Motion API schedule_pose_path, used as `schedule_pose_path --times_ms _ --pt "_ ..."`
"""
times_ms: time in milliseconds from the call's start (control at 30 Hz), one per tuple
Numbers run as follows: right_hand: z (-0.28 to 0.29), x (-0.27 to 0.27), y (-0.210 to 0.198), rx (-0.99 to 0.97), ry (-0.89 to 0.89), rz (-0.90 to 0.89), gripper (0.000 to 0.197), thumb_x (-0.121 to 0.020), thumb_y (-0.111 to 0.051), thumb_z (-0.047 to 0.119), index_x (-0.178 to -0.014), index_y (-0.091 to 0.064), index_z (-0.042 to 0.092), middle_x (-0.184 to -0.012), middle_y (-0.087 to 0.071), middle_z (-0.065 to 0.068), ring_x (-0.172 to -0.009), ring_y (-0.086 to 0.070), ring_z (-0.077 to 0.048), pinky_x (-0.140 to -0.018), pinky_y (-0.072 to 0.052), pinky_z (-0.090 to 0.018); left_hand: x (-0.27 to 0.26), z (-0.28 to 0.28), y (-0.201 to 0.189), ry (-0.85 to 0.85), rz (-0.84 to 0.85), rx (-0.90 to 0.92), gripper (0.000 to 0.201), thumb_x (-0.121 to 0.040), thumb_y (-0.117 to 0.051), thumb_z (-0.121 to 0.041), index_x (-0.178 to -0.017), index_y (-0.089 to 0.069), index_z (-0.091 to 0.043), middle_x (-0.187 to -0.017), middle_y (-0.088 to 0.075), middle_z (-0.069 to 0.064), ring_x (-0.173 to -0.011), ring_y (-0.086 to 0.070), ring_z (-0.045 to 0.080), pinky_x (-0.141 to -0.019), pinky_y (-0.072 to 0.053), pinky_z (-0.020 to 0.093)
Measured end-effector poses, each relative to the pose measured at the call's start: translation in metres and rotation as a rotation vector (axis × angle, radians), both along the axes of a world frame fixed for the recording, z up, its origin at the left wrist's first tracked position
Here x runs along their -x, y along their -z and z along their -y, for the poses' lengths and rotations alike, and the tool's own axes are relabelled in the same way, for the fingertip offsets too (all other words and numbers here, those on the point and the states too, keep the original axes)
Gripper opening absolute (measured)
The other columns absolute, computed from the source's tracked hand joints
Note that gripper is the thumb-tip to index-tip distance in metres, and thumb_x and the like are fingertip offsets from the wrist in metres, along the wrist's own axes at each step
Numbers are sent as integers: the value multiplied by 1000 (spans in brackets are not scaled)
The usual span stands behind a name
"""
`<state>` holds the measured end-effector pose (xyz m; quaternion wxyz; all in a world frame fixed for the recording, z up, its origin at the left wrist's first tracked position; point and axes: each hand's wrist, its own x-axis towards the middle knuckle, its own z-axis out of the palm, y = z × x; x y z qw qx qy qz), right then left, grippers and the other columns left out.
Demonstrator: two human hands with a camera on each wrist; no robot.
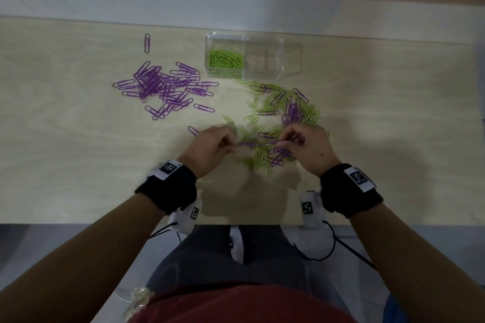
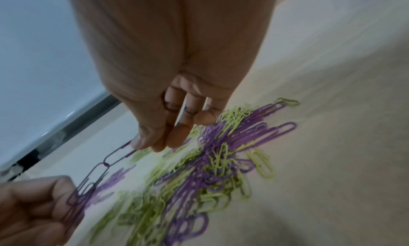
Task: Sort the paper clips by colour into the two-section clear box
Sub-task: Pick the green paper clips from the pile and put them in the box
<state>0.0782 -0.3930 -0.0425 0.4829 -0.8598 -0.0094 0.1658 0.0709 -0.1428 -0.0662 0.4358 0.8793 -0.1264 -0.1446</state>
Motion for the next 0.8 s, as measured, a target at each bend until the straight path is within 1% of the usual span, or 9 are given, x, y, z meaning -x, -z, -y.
schedule_pose_path --times_ms 67,133,233,300,433,533,633,733,800 --pt "-1 -1 -5 -122 70 -38 11 -75 -74 0 -74 -65 5 -67 -62 0 -58 -53 -1 -58 -42 -12 -2 -8 -6 -102 7 38 14 -78 -71 -7 -78 -57 -7 -68 -51 -11 -62 -46 -1 -60 -37 12" --pt "-5 -5 -9 -240 150 -71 9 -76 -73 0 -77 -66 6 -69 -66 0 -64 -59 -9 -63 -48 -18 -6 -18 -13 -200 14 63 12 -80 -69 -6 -82 -59 -10 -67 -54 -9 -60 -49 7 -60 -40 17" --pt "-24 -16 -13 -343 215 -104 12 -77 -73 -1 -81 -68 10 -74 -70 -1 -71 -63 -15 -70 -52 -27 -12 -35 -18 -332 3 135 21 -85 -62 -3 -102 -63 -15 -70 -57 -12 -59 -58 5 -61 -46 14" --pt "-45 -27 -18 -374 233 -109 12 -77 -72 -3 -81 -67 8 -72 -69 -4 -67 -63 -12 -68 -53 -22 -15 -51 -17 -431 47 102 23 -88 -58 -5 -106 -64 -18 -79 -63 -12 -69 -61 5 -67 -47 18" --pt "-98 -54 -22 -351 185 -101 11 -77 -71 -1 -77 -66 8 -68 -68 -4 -58 -61 -6 -62 -51 -17 -20 -78 -7 -587 74 -148 16 -90 -58 -14 -103 -67 -12 -96 -66 9 -81 -60 20 -71 -43 21" --pt "-130 -68 -18 -320 121 -93 7 -78 -71 1 -81 -68 7 -76 -71 -9 -61 -62 -8 -65 -53 -21 -26 -87 -1 -574 65 -260 18 -87 -61 -14 -103 -67 -7 -98 -65 13 -79 -57 20 -74 -40 18" --pt "-135 -72 -11 -158 -17 -89 8 -79 -72 11 -87 -70 11 -85 -72 -9 -76 -67 -17 -75 -55 -28 -25 -84 -1 -504 150 -319 20 -86 -60 -13 -103 -67 -3 -102 -58 17 -80 -57 25 -76 -39 20" --pt "-104 -64 -6 16 -109 -44 11 -81 -66 7 -90 -70 10 -83 -69 -4 -76 -62 -14 -70 -48 -21 -15 -63 -6 -406 196 -225 24 -87 -54 -27 -95 -67 -8 -96 -56 11 -75 -52 19 -69 -40 22" --pt "-71 -49 -5 87 -131 -57 10 -82 -63 4 -88 -70 10 -82 -65 3 -73 -58 -7 -68 -43 -18 -5 -37 -6 -251 189 -165 19 -86 -55 -26 -90 -67 -12 -92 -58 8 -75 -54 18 -69 -44 25"
